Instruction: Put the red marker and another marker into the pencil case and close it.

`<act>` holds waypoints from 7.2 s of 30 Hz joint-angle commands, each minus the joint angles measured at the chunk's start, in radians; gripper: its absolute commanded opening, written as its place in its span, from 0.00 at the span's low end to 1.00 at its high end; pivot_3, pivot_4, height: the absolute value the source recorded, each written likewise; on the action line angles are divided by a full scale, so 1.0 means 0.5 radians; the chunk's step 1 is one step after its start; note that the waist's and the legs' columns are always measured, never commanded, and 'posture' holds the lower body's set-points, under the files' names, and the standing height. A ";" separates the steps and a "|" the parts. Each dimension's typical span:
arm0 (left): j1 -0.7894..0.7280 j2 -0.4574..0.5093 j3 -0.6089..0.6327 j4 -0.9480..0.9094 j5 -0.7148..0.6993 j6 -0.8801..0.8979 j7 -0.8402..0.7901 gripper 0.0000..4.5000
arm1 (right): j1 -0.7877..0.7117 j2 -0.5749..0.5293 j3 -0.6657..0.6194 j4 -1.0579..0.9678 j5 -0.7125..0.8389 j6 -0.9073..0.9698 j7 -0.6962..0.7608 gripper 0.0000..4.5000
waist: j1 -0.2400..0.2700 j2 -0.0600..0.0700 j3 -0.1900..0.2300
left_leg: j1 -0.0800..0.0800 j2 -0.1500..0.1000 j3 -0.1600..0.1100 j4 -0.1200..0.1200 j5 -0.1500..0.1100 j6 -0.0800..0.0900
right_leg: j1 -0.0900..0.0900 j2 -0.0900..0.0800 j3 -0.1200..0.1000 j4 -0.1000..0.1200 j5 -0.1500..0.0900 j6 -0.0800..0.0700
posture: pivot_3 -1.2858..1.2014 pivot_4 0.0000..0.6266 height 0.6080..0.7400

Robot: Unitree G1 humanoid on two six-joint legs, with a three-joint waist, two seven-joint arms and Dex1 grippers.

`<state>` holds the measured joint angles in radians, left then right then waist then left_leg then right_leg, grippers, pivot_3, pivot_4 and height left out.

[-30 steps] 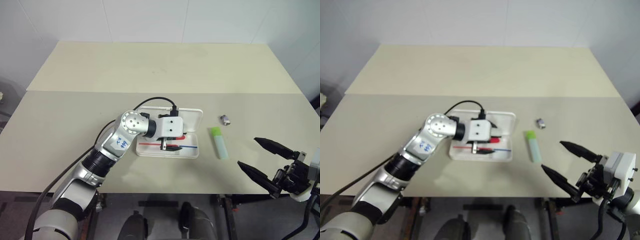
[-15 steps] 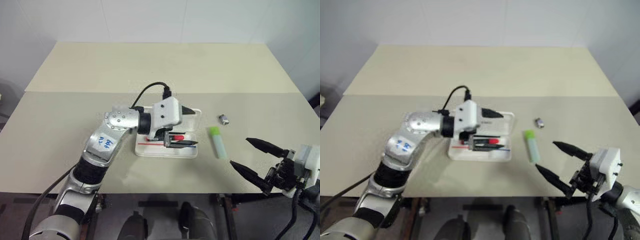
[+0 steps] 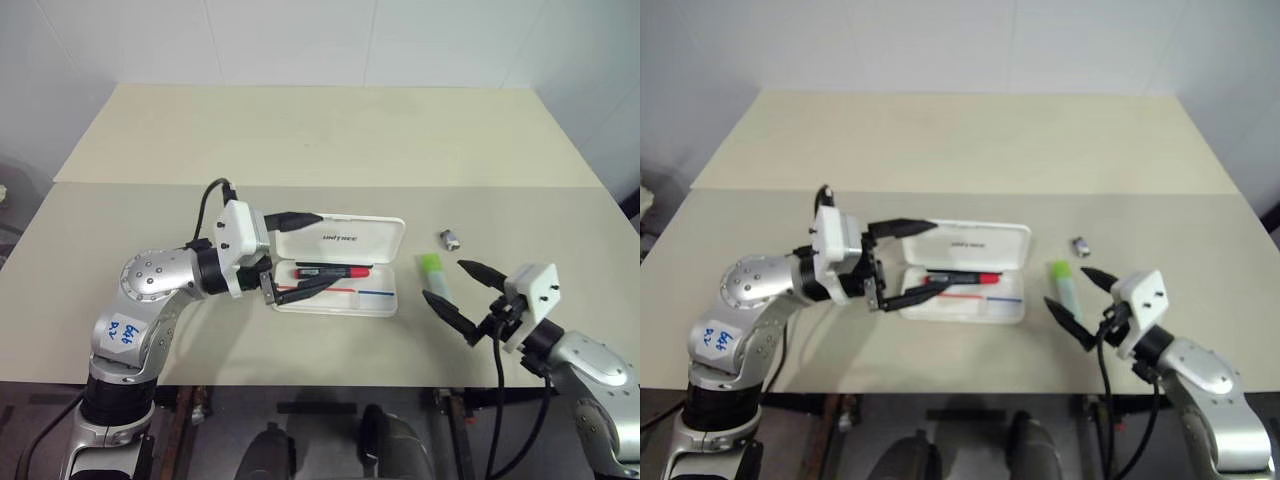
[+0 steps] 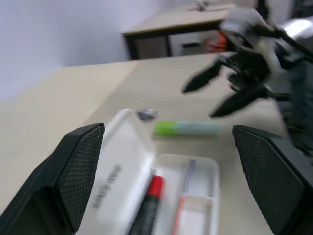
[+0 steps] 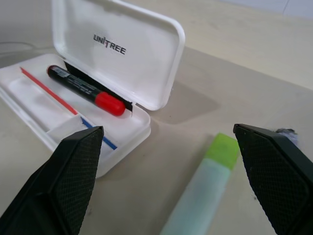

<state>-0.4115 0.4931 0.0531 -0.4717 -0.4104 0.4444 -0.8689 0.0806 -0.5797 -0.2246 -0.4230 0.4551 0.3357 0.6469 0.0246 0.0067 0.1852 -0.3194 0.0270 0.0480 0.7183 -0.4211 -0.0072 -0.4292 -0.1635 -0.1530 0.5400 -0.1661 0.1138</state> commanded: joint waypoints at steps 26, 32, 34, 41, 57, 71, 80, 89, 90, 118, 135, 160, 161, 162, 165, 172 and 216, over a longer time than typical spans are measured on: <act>0.804 0.485 0.887 0.159 -0.620 -0.421 -0.591 0.99 | -0.295 0.097 0.124 0.290 -0.195 0.598 -0.385 1.00 | -0.018 0.003 0.000 | 0.000 0.005 0.004 -0.004 -0.002 -0.003 | -0.006 0.004 0.001 0.001 -0.003 -0.005 | 0.52 0.24 1.00; 0.827 0.488 0.931 0.384 -0.681 -0.496 -0.791 0.99 | -0.375 0.099 0.188 0.306 -0.220 0.811 -0.455 1.00 | -0.033 0.001 -0.001 | 0.000 0.005 0.004 -0.004 -0.002 -0.003 | -0.006 0.004 0.001 0.002 -0.003 -0.005 | 0.52 0.24 1.00; 0.793 0.485 0.956 0.469 -0.689 -0.526 -0.813 0.99 | -0.406 0.093 0.211 0.316 -0.229 0.930 -0.492 1.00 | -0.046 -0.001 -0.002 | 0.001 0.005 0.004 -0.004 -0.002 -0.003 | -0.005 0.004 0.001 0.004 -0.003 -0.006 | 0.52 0.24 1.00; 0.709 0.501 0.967 0.527 -0.735 -0.535 -0.841 1.00 | -0.428 0.096 0.260 0.308 -0.268 1.096 -0.582 0.73 | -0.050 -0.018 -0.013 | 0.002 0.006 0.003 -0.004 -0.002 -0.004 | -0.005 0.004 0.001 0.005 -0.005 -0.008 | 0.52 0.24 1.00; 0.673 0.539 0.984 0.592 -0.789 -0.536 -0.861 1.00 | -0.587 0.087 0.139 0.262 -0.249 0.768 -0.522 0.25 | -0.053 -0.014 -0.011 | 0.002 0.007 0.003 -0.004 -0.003 -0.005 | -0.005 0.005 0.001 0.006 -0.005 -0.008 | 0.52 0.24 1.00; 0.518 0.535 0.889 0.730 -0.749 -0.582 -0.904 1.00 | -0.786 0.023 -0.051 -0.033 0.007 0.538 -0.300 0.25 | -0.058 -0.001 -0.004 | -0.004 0.009 0.014 -0.017 -0.002 -0.009 | -0.033 0.010 0.006 0.005 -0.007 -0.011 | 0.52 0.24 1.00; 0.553 0.500 0.864 0.706 -0.760 -0.586 -0.914 1.00 | -1.005 -0.299 0.238 -0.199 0.343 0.758 0.225 0.25 | -0.057 -0.001 -0.003 | -0.004 0.012 0.014 -0.017 -0.003 -0.009 | -0.033 0.013 0.006 0.003 -0.007 -0.011 | 0.52 0.24 1.00; 0.757 0.497 0.939 0.655 -0.781 -0.629 -0.973 1.00 | -1.323 -0.422 0.739 -0.122 0.251 0.777 0.648 0.25 | -0.064 -0.001 -0.003 | -0.003 0.015 0.015 -0.018 -0.004 -0.011 | -0.034 0.017 0.007 0.001 -0.007 -0.011 | 0.52 0.24 1.00; 0.785 0.504 0.952 0.664 -0.768 -0.652 -0.995 1.00 | -1.365 -0.397 0.824 -0.101 0.210 0.781 0.658 0.25 | -0.064 -0.001 -0.003 | -0.003 0.016 0.015 -0.018 -0.005 -0.011 | -0.034 0.017 0.007 0.001 -0.007 -0.011 | 0.52 0.24 1.00; 1.069 0.449 1.040 0.380 -0.810 -0.697 -0.820 1.00 | -1.776 0.207 1.588 0.451 -0.584 0.363 0.843 0.25 | -0.109 -0.001 -0.003 | -0.001 0.026 0.020 -0.017 -0.009 -0.019 | -0.037 0.028 0.006 0.004 -0.011 -0.018 | 0.52 0.24 1.00; 1.104 0.461 1.068 0.342 -0.855 -0.688 -0.784 1.00 | -1.828 0.463 1.573 0.731 -0.784 0.313 0.757 0.25 | -0.113 -0.001 -0.003 | 0.002 0.031 0.028 -0.017 -0.009 -0.023 | -0.042 0.030 0.006 0.017 -0.015 -0.025 | 0.52 0.24 1.00; 0.979 0.465 1.008 0.370 -0.834 -0.673 -0.738 1.00 | -1.634 0.149 1.386 0.141 -0.529 0.659 1.003 0.99 | -0.106 -0.001 -0.003 | 0.000 0.035 0.033 -0.017 -0.010 -0.027 | -0.050 0.032 0.005 0.021 -0.017 -0.028 | 0.52 0.24 1.00; 0.972 0.466 1.007 0.377 -0.833 -0.673 -0.738 1.00 | -1.629 0.131 1.374 0.119 -0.512 0.682 1.001 0.99 | -0.106 -0.001 -0.003 | 0.000 0.035 0.033 -0.017 -0.010 -0.027 | -0.049 0.032 0.005 0.021 -0.017 -0.028 | 0.52 0.24 1.00; 0.960 0.469 1.007 0.389 -0.831 -0.675 -0.738 1.00 | -1.623 0.098 1.344 0.099 -0.489 0.710 1.004 0.99 | -0.106 -0.001 -0.003 | 0.000 0.035 0.033 -0.016 -0.010 -0.027 | -0.050 0.032 0.005 0.022 -0.017 -0.028 | 0.52 0.24 1.00; 0.907 0.506 1.033 0.459 -0.814 -0.687 -0.751 1.00 | -1.616 0.003 1.217 0.053 -0.392 0.803 1.006 0.99 | -0.106 -0.001 -0.003 | 0.000 0.036 0.033 -0.013 -0.010 -0.027 | -0.050 0.032 0.005 0.024 -0.017 -0.029 | 0.52 0.24 1.00; 0.731 0.563 0.967 0.534 -0.800 -0.701 -0.801 1.00 | -1.535 -0.210 0.938 -0.081 -0.202 0.996 0.956 0.99 | -0.096 -0.002 -0.003 | -0.001 0.036 0.033 -0.010 -0.011 -0.027 | -0.050 0.032 0.005 0.026 -0.017 -0.029 | 0.52 0.24 1.00; -0.206 0.811 0.852 0.570 -1.087 0.130 -0.506 1.00 | -1.442 0.241 0.472 1.501 -0.820 0.282 -0.475 0.99 | -0.114 -0.003 -0.002 | 0.005 0.038 0.036 -0.006 -0.011 -0.028 | -0.037 0.034 0.009 0.026 -0.016 -0.027 | 0.52 0.24 1.00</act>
<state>-0.5266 0.8766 0.4241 -0.1557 -0.9096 0.4981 -1.1093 -0.6428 -0.4547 0.0179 0.3042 0.0675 0.4792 0.4238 -0.0325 0.0051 0.1841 -0.3169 0.0460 0.0661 0.7152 -0.4265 -0.0215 -0.4477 -0.1467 -0.1486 0.5531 -0.1739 0.1004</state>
